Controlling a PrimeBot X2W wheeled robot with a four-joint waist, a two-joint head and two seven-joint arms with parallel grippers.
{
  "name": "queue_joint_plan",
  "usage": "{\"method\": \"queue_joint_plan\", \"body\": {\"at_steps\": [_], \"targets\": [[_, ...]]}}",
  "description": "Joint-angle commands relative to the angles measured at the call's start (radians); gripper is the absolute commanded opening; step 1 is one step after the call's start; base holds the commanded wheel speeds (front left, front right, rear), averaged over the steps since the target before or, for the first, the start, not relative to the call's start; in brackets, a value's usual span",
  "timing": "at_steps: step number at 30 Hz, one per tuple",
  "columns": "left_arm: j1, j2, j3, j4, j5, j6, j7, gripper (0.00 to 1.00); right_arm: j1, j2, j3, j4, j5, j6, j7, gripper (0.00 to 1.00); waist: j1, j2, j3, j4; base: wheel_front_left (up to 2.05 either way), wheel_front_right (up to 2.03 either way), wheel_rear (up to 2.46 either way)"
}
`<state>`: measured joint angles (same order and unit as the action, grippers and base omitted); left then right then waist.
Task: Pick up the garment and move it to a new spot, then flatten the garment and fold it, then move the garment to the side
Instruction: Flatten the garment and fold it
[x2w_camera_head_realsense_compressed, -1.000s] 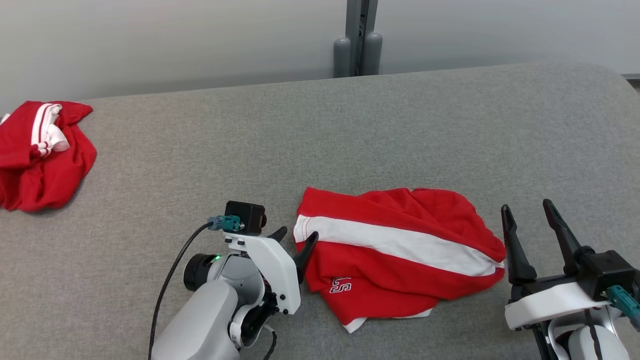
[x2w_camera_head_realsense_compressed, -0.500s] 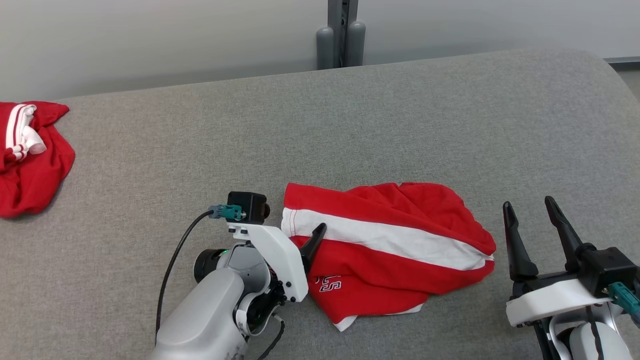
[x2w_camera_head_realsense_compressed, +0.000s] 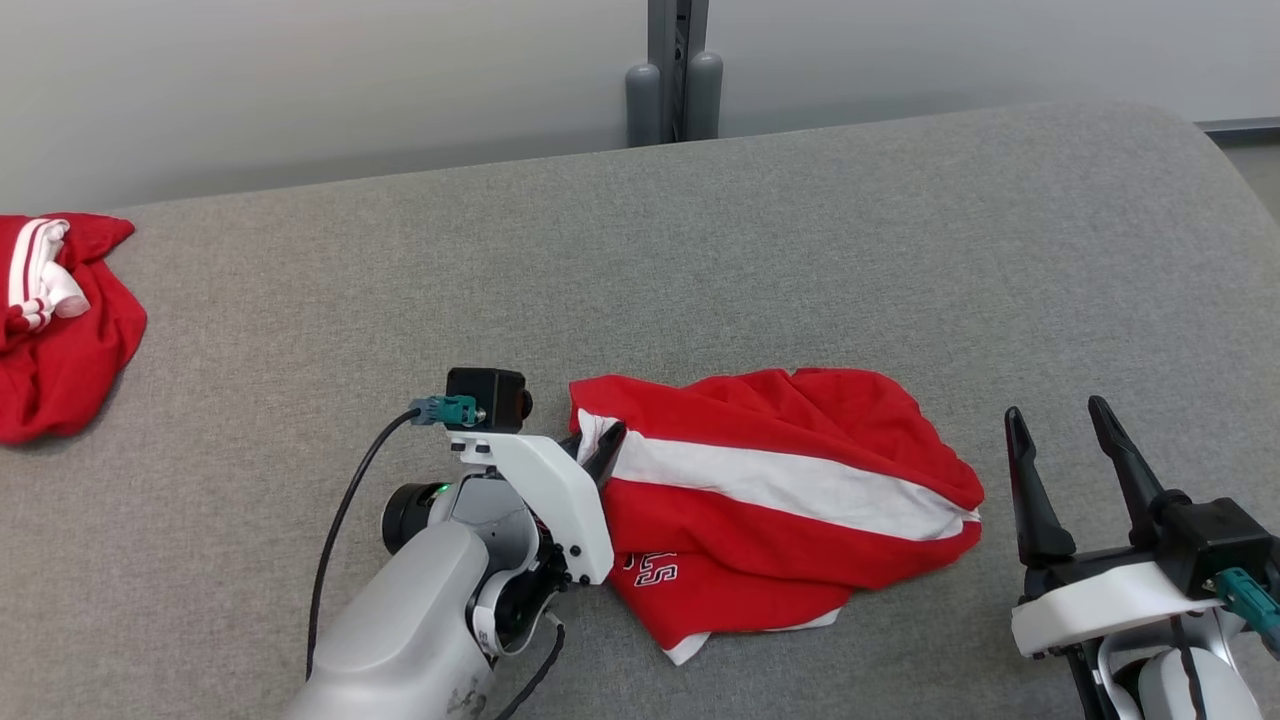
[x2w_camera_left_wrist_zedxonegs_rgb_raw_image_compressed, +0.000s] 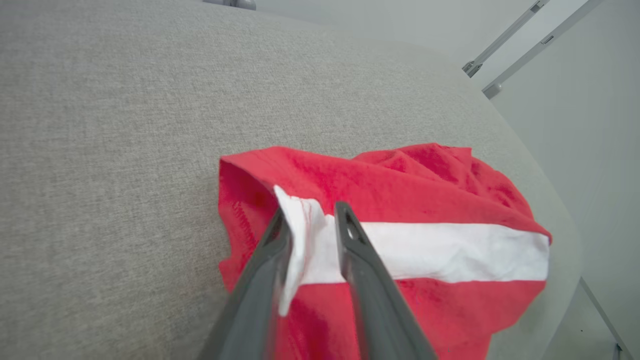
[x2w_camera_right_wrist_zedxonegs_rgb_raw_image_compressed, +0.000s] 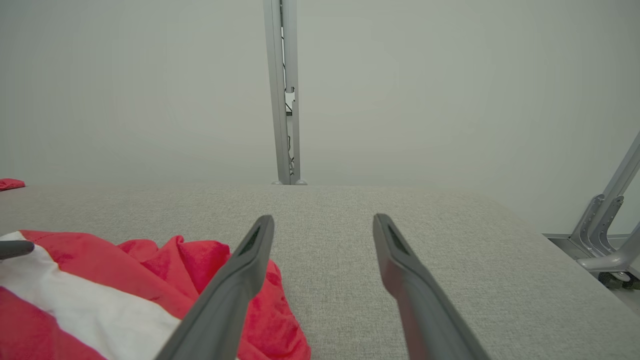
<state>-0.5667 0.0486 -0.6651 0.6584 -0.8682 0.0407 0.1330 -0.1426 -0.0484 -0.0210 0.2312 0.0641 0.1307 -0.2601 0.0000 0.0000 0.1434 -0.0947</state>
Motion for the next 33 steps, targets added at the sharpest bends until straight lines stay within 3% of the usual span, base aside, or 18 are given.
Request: {"method": "queue_joint_plan", "body": {"at_steps": [1, 3, 16, 24, 33], "targets": [[-0.015, 0.010, -0.006, 0.011, -0.004, -0.005, 0.014, 0.11, 0.009, -0.004, -0.002, -0.001, 0.004, 0.000, -0.008, 1.00, 0.0000, 0.0000, -0.002, 0.001, 0.00, 0.00, 0.00], [-0.010, 0.015, -0.012, 0.016, -0.005, -0.010, 0.028, 0.00, 0.010, -0.004, 0.000, -0.002, 0.004, 0.000, -0.008, 1.00, 0.0000, 0.0000, -0.003, 0.001, 0.00, 0.00, 0.00], [0.057, 0.055, -0.010, -0.041, 0.020, -0.006, -0.071, 0.00, 0.035, -0.004, -0.022, 0.010, 0.001, 0.000, -0.006, 1.00, 0.0000, 0.0000, -0.004, 0.032, 0.00, 0.00, 0.00], [0.169, 0.136, 0.011, -0.173, 0.031, 0.042, -0.130, 0.00, 0.050, -0.018, -0.038, 0.089, -0.007, 0.000, 0.043, 1.00, 0.0000, 0.0000, 0.010, 0.068, 0.00, 0.00, 0.00], [0.236, 0.192, 0.037, -0.255, 0.015, 0.092, -0.126, 0.00, 0.048, -0.084, 0.123, 0.155, 0.109, 0.000, 0.118, 1.00, 0.0000, 0.0000, 0.024, 0.082, 0.00, 0.00, 0.00]]}}
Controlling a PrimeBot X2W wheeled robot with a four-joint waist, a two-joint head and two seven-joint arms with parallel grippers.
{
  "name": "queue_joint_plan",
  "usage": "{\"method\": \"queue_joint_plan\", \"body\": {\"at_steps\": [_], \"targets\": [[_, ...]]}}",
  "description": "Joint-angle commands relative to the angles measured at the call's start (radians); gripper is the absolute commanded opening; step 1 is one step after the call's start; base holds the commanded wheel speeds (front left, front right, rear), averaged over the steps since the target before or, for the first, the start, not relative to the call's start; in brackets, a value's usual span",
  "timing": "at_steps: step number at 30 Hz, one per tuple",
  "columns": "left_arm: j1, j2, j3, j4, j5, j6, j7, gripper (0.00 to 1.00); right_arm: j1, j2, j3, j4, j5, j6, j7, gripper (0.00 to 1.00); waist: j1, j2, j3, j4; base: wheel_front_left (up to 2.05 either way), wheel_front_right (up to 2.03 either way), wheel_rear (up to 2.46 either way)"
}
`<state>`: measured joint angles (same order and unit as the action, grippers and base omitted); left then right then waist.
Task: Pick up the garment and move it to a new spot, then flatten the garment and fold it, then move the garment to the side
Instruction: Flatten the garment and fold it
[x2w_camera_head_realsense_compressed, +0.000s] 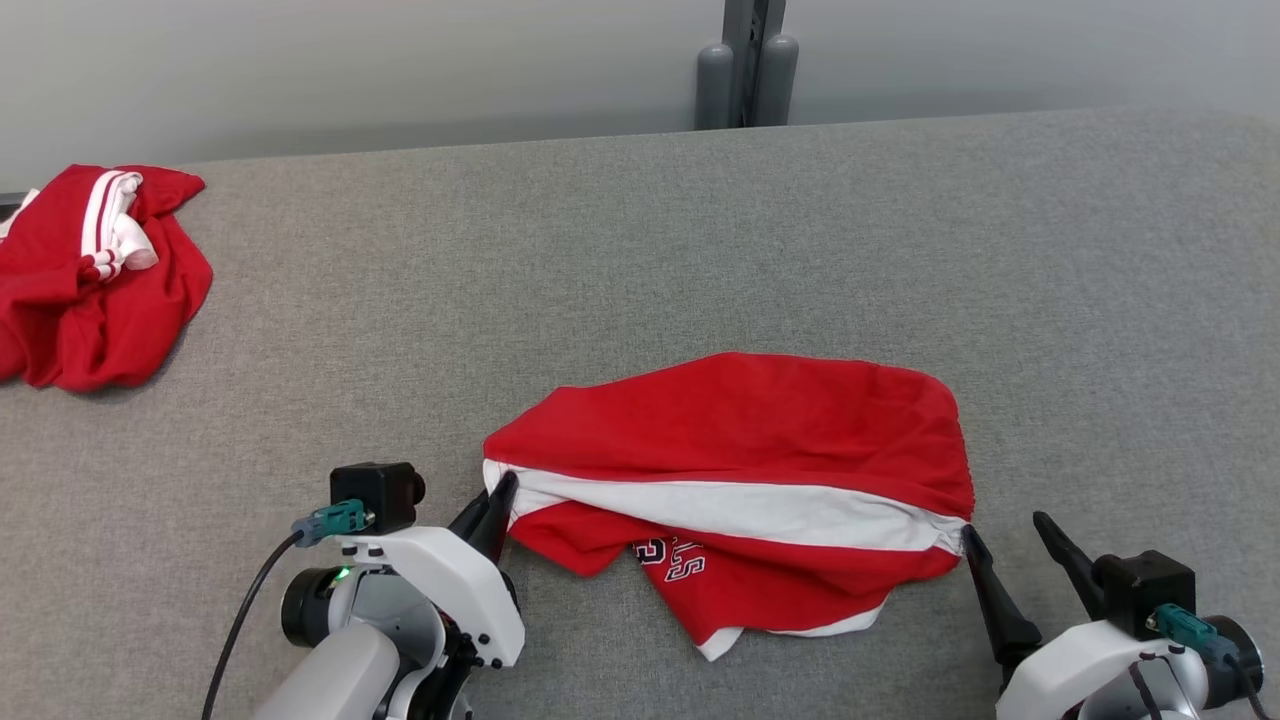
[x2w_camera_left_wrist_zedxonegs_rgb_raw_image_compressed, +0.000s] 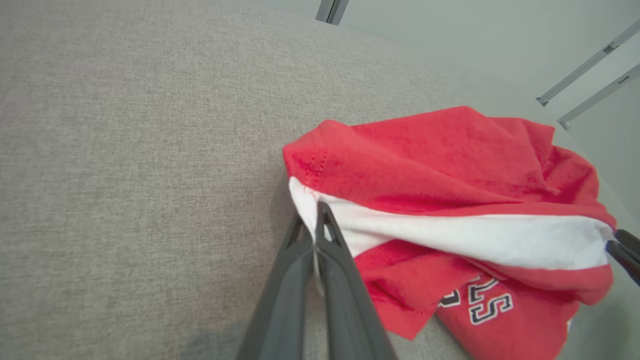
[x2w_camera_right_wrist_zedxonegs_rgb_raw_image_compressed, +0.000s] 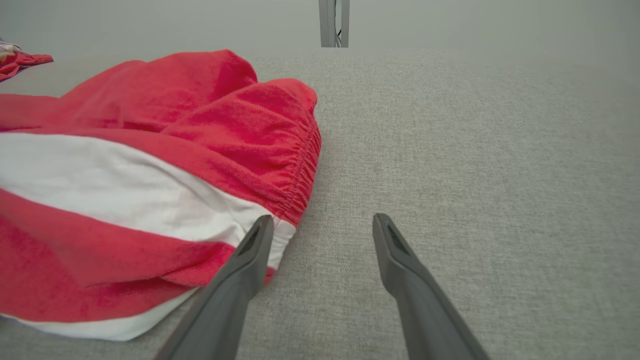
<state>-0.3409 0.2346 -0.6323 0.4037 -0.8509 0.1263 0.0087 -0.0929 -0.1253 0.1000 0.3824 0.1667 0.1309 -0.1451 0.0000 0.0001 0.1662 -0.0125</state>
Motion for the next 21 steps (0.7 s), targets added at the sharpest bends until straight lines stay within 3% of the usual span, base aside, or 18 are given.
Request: {"method": "queue_joint_plan", "body": {"at_steps": [1, 17, 18, 19, 20, 21], "targets": [[0.013, 0.010, 0.006, -0.004, -0.002, 0.008, -0.002, 0.00, -0.005, -0.009, 0.014, 0.007, 0.023, 0.000, 0.002, 1.00, 0.0000, -0.0001, 0.002, -0.001, 0.00, 0.00, 0.00], [0.026, 0.029, 0.014, -0.024, -0.014, 0.024, 0.000, 0.00, -0.082, -0.022, 0.185, 0.088, 0.226, 0.000, -0.002, 1.00, 0.0000, -0.0001, 0.012, 0.003, 0.00, 0.00, 0.00], [0.025, 0.029, 0.014, -0.024, -0.015, 0.025, 0.000, 0.00, -0.086, -0.025, 0.193, 0.093, 0.241, 0.000, 0.001, 0.92, 0.0000, -0.0001, 0.012, 0.003, 0.00, 0.00, 0.00], [0.025, 0.029, 0.014, -0.024, -0.015, 0.025, 0.000, 0.00, -0.086, -0.025, 0.193, 0.093, 0.241, 0.000, 0.001, 0.92, 0.0000, -0.0001, 0.012, 0.003, 0.00, 0.00, 0.00], [0.025, 0.029, 0.014, -0.024, -0.016, 0.026, 0.000, 0.00, -0.092, -0.029, 0.201, 0.098, 0.252, 0.000, 0.002, 0.78, 0.0000, -0.0001, 0.013, 0.003, 0.00, 0.00, 0.00], [0.025, 0.029, 0.014, -0.023, -0.016, 0.026, -0.001, 0.00, -0.098, -0.033, 0.210, 0.103, 0.266, 0.000, 0.005, 0.54, 0.0000, -0.0001, 0.013, 0.004, 0.00, 0.00, 0.00]]}}
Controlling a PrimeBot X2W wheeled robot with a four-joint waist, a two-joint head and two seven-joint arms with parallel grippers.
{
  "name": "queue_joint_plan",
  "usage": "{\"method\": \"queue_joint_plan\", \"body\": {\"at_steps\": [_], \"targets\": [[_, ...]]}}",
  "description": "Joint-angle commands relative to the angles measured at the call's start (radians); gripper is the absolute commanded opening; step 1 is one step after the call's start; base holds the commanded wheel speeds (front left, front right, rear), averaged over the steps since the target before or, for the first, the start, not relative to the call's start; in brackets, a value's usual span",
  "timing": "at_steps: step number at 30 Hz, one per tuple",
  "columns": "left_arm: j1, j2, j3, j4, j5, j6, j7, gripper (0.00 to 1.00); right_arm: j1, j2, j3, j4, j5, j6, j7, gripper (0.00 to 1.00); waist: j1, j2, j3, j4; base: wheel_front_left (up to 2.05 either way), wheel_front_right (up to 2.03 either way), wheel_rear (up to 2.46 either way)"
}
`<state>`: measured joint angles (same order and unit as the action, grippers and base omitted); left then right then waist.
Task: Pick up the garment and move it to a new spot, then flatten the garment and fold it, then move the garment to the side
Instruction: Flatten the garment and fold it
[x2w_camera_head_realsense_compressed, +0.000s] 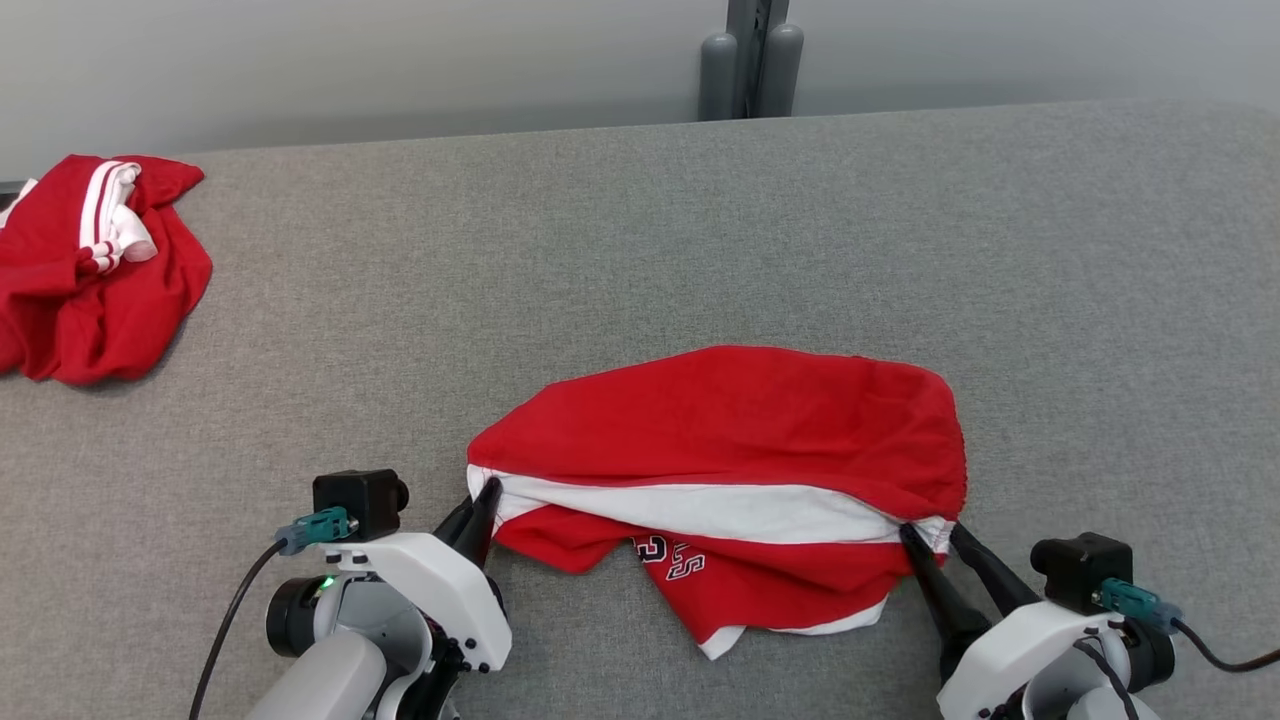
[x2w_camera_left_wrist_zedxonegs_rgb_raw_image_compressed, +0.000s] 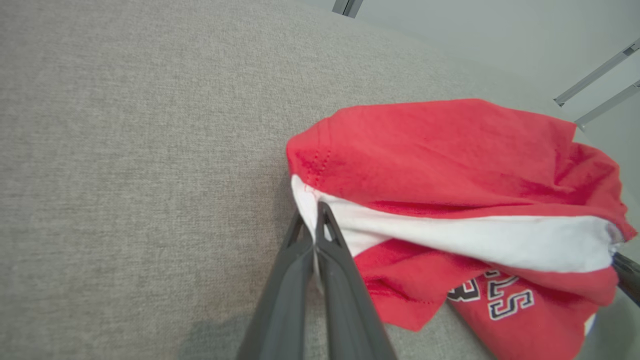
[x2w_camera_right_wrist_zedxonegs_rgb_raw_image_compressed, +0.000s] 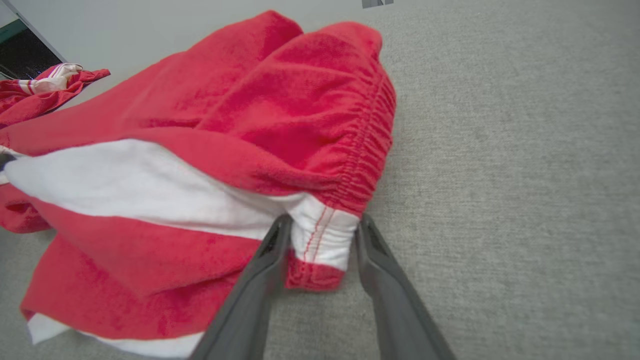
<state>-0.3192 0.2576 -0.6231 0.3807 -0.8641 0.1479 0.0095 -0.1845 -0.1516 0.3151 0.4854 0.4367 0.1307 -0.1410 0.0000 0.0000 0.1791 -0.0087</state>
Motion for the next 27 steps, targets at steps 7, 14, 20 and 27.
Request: {"method": "queue_joint_plan", "body": {"at_steps": [7, 14, 20, 27], "targets": [[0.003, 0.006, 0.004, 0.000, -0.006, 0.006, -0.008, 0.00, -0.029, -0.039, 0.031, 0.016, 0.043, 0.000, -0.020, 0.22, 0.0000, 0.0000, -0.002, 0.001, 0.00, 0.00, 0.00], [0.008, 0.010, 0.021, -0.030, -0.008, -0.004, -0.047, 0.00, -0.003, -0.065, 0.019, -0.055, 0.038, 0.000, -0.047, 0.00, 0.0000, 0.0000, -0.009, -0.014, 0.00, 0.00, 0.00], [0.012, 0.014, 0.045, -0.109, -0.016, -0.015, -0.095, 0.00, 0.011, -0.083, -0.019, -0.193, 0.030, 0.000, -0.041, 0.00, 0.0000, 0.0000, -0.026, -0.025, 0.00, 0.00, 0.00], [0.002, 0.019, 0.081, -0.265, -0.035, -0.009, -0.124, 0.00, 0.024, -0.094, -0.099, -0.415, 0.022, 0.000, 0.000, 0.00, 0.0000, 0.0000, -0.069, -0.024, 0.00, 0.00, 0.00]]}}
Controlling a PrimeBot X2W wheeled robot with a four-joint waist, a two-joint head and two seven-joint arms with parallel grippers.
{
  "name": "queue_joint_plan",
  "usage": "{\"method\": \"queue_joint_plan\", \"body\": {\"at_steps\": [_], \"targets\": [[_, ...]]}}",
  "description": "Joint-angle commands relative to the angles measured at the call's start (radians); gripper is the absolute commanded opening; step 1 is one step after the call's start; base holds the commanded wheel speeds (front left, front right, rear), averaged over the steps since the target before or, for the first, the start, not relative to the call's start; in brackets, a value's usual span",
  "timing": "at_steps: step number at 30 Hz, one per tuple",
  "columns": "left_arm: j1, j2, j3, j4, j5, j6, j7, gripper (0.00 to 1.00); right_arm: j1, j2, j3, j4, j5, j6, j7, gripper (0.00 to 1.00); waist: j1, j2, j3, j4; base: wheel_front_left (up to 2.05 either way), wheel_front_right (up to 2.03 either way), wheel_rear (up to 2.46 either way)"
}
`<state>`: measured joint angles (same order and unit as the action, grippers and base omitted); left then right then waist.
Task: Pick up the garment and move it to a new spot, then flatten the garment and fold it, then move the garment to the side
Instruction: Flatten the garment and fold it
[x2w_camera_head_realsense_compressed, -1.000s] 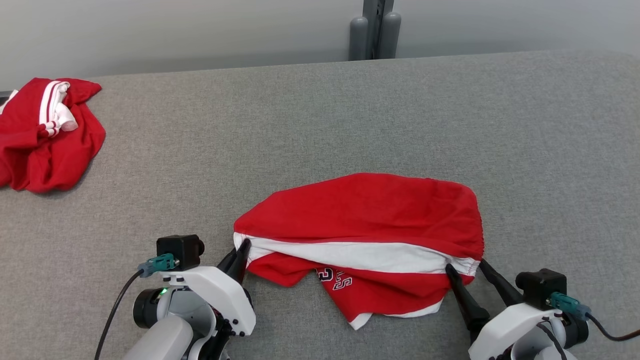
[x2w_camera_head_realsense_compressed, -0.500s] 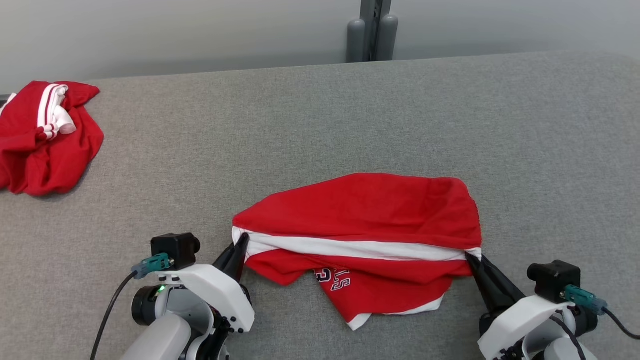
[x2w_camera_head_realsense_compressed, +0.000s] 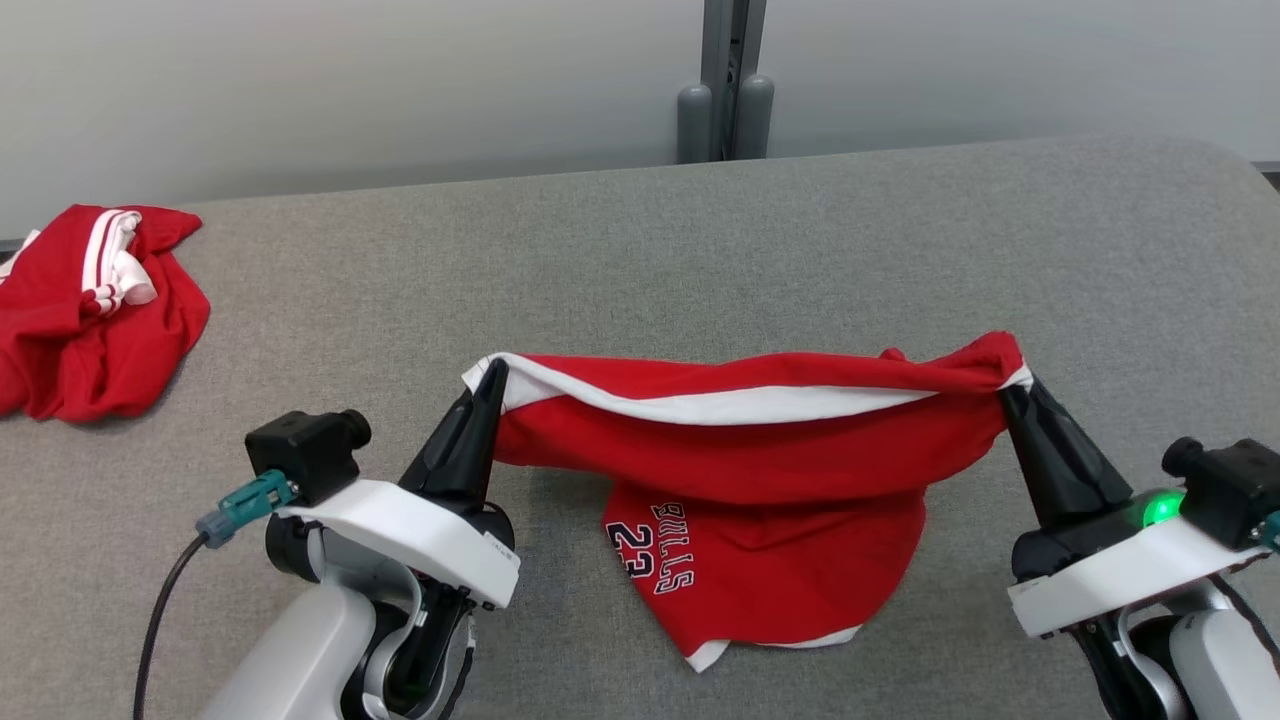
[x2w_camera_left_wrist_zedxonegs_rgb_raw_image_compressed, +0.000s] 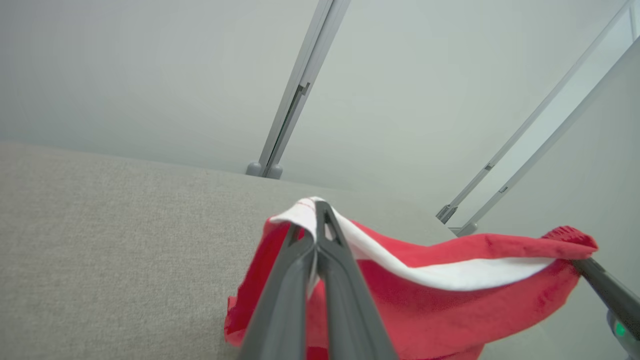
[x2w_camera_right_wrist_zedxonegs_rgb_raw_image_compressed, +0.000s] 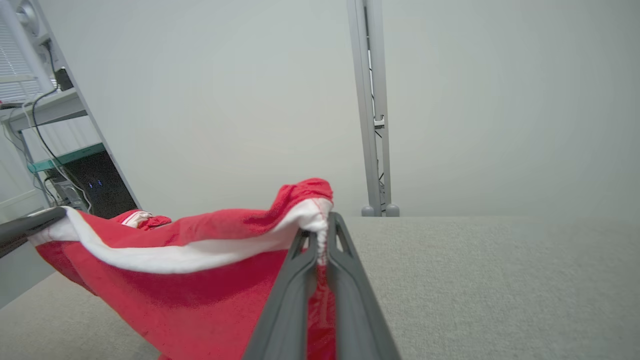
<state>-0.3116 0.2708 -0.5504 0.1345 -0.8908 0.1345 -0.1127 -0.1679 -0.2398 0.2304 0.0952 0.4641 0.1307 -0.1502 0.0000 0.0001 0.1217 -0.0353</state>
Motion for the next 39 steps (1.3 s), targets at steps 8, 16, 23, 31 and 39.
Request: {"method": "queue_joint_plan", "body": {"at_steps": [8, 16, 23, 31, 39], "targets": [[-0.140, 0.065, 0.046, -0.188, 0.018, 0.032, 0.070, 0.00, -0.081, -0.018, -0.077, -0.218, -0.008, 0.000, 0.136, 0.00, 0.0000, -0.0001, -0.050, 0.004, 0.00, 0.00, 0.00], [-0.416, 0.116, 0.088, -0.098, 0.054, 0.034, 0.177, 0.00, -0.382, -0.007, -0.008, -0.133, 0.019, 0.000, 0.223, 0.00, 0.0000, -0.0001, -0.004, -0.012, 0.00, 0.00, 0.00], [-0.774, 0.084, 0.091, 0.145, 0.126, -0.006, 0.179, 0.00, -0.813, 0.038, 0.068, 0.173, -0.035, 0.000, 0.166, 0.00, 0.0000, -0.0001, 0.110, 0.001, 0.00, 0.00, 0.00], [-1.084, 0.031, 0.088, 0.423, 0.227, -0.067, -0.015, 0.00, -1.196, 0.139, 0.002, 0.575, -0.200, 0.000, -0.071, 0.00, 0.0000, -0.0001, 0.252, 0.026, 0.00, 0.00, 0.00], [-1.119, -0.088, 0.083, 0.627, 0.219, -0.143, -0.138, 0.00, -1.226, 0.180, -0.114, 0.708, -0.321, 0.000, -0.116, 0.00, 0.0000, -0.0001, 0.408, 0.082, 0.00, 0.00, 0.00]]}}
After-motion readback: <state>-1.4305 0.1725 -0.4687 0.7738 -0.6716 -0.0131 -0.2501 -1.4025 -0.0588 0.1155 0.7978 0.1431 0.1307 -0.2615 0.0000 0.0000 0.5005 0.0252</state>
